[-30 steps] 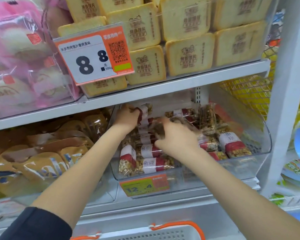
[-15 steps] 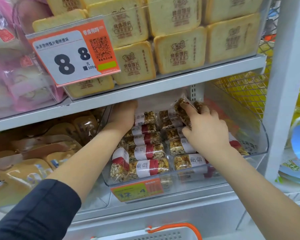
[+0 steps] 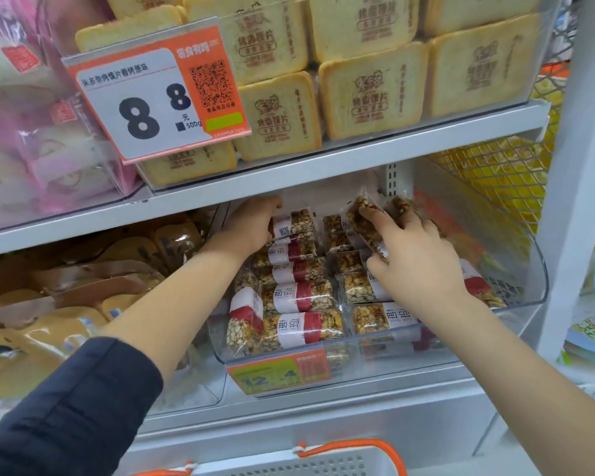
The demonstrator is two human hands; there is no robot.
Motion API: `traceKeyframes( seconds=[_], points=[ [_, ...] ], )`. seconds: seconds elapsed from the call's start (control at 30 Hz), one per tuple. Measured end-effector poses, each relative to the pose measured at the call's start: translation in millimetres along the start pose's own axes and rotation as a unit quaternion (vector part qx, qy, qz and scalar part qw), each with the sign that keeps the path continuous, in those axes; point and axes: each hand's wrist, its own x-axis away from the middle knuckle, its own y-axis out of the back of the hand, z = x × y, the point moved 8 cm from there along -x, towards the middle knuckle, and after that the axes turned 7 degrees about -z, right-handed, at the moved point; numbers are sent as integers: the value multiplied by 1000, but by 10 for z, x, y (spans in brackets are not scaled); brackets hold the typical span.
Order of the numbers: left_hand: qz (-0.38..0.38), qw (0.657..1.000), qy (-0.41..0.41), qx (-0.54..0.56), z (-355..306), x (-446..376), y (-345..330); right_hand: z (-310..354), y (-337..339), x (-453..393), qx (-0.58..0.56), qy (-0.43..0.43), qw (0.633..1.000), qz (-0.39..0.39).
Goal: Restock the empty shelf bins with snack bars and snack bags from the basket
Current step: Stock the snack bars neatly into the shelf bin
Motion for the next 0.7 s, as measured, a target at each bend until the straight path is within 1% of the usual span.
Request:
traceKeyframes(
  seconds=[0.07, 0.1, 0.13, 0.17, 0.2, 0.27, 0.3, 0.33, 0.37, 0.4, 0.43, 0.5, 0.57, 0.6, 0.7],
  points=[
    [-41, 999, -12, 5, -124, 182, 216, 8, 11, -2, -4, -6, 1000, -9],
    [-53, 998, -23, -20, -196, 304, 332, 24, 14, 2, -2, -5, 1000, -14],
    [-36, 997, -36, -63, -263, 432, 397, 46, 11, 5, 2, 1, 1000, -18],
    [7, 992, -51, -111, -321, 575, 400, 63, 5, 12, 7, 7, 1000, -19],
    [75, 983, -64, -155, -347, 730, 354, 76, -2, 21, 11, 13, 1000, -19],
    [213, 943, -73, -244, -315, 1029, 213, 92, 1, 36, 10, 19, 1000, -18],
    [254, 919, -71, -294, -278, 1145, 161, 91, 14, 40, 6, 18, 1000, -19],
    [272, 903, -65, -327, -269, 1218, 131, 85, 26, 42, -1, 14, 1000, -20],
    [271, 901, -62, -334, -296, 1247, 104, 77, 34, 41, -8, 9, 1000, -21],
    [258, 912, -64, -311, -356, 1264, 93, 70, 36, 41, -13, 5, 1000, -20],
    [246, 930, -65, -265, -412, 1276, 68, 67, 34, 42, -17, 3, 1000, -18],
    [241, 960, -41, -135, -469, 1320, 45, 66, 34, 44, -31, 2, 999, -15],
    [240, 970, 25, -18, -430, 1359, 77, 61, 41, 39, -43, -1, 999, -15],
    [220, 974, 57, 23, -411, 1360, 137, 54, 38, 35, -45, -2, 999, -14],
    [147, 978, 114, 90, -368, 1304, 302, 40, 44, 30, -58, -6, 998, -12]
  ],
)
